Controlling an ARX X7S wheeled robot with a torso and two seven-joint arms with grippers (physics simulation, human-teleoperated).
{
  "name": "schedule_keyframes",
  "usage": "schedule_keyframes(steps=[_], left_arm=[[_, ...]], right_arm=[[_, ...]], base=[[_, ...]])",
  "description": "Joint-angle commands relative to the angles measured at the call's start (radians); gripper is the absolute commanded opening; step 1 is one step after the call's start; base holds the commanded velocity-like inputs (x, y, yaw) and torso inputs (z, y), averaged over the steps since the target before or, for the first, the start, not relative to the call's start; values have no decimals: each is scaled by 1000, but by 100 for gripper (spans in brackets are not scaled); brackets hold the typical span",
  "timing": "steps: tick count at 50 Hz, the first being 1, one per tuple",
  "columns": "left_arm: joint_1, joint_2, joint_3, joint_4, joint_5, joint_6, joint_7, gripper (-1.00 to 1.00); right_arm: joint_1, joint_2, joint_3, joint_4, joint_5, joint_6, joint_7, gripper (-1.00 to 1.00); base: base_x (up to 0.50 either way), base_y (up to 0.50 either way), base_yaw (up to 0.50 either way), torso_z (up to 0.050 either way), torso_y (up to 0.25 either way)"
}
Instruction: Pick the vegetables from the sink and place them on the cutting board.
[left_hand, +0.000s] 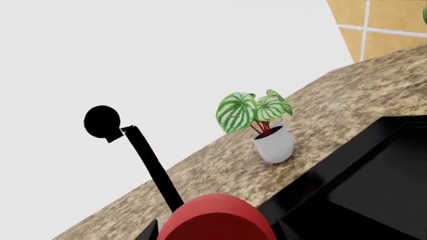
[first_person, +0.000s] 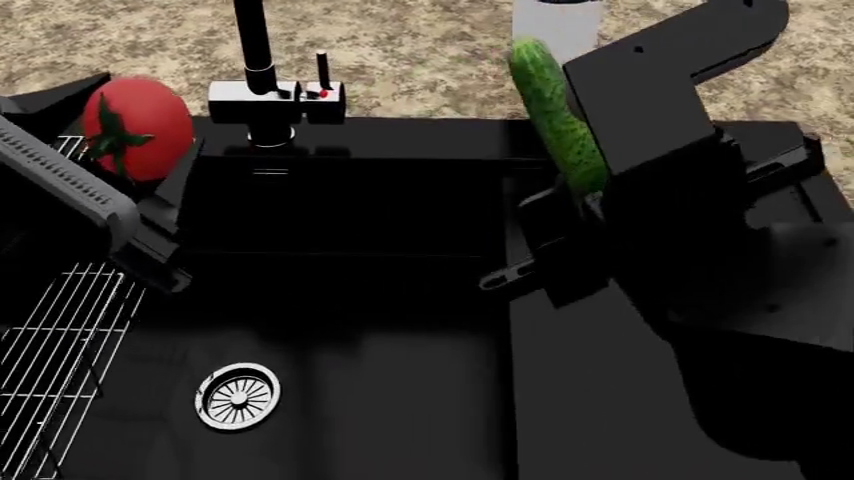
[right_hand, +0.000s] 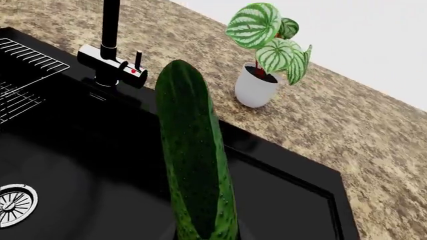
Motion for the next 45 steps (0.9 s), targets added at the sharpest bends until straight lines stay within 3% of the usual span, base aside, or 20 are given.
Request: schedule_keyframes(steps=[1, 15, 27, 30, 33, 45], left_arm=[[62, 25, -42, 110, 11, -49, -194, -100], [103, 32, -33, 243, -1, -54, -225, -100], [88, 64, -17, 204, -4, -78, -237, -100], [97, 43, 28, 203, 69, 10, -217, -100], [82, 56, 4, 212, 18, -62, -223, -100], [88, 47, 41, 229, 47, -66, -226, -100]], right_arm=[[-98, 62, 143, -177, 52, -39, 192, -100], [-156, 91, 186, -223, 53, -95, 223, -100], [-170, 100, 198, -218, 79, -98, 242, -100], [-173, 103, 203, -223, 89, -97, 252, -100], [-180, 106, 204, -224, 91, -102, 254, -100], [-165, 108, 212, -237, 118, -102, 280, -100]], base=[[-86, -500, 0, 0, 0], [-29, -500, 0, 0, 0], [0, -500, 0, 0, 0], [0, -500, 0, 0, 0], [0, -500, 0, 0, 0], [0, -500, 0, 0, 0]])
